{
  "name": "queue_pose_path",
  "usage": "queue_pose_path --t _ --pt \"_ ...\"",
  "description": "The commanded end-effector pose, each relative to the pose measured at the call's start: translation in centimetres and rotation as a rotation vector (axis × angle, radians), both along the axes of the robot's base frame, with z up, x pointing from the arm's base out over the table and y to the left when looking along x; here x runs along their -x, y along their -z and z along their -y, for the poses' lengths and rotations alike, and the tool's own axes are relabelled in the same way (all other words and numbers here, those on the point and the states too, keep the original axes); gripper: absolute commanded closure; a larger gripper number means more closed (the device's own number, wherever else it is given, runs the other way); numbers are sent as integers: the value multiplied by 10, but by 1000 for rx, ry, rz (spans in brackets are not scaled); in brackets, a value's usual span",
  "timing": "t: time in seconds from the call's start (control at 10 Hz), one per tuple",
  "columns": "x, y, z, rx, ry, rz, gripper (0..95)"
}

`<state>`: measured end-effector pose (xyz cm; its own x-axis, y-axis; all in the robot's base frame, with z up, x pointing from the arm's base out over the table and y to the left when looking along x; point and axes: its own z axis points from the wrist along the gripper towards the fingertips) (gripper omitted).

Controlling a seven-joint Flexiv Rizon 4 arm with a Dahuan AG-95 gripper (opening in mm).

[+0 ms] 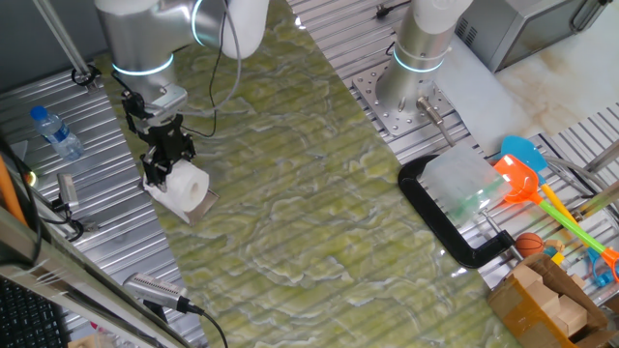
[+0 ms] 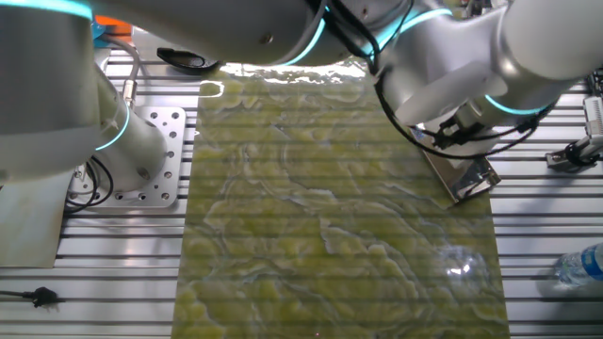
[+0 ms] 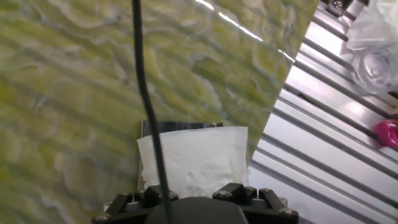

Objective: Put the toilet paper on its holder

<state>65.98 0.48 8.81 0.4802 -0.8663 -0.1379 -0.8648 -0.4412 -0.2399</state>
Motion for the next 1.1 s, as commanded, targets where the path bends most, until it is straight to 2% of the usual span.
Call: queue_pose_path --t 0.1,0.6,1.1 --pt "1 1 4 -2 -1 3 950" --pt "5 2 18 1 -4 17 950" --pt "2 0 22 27 -22 40 950"
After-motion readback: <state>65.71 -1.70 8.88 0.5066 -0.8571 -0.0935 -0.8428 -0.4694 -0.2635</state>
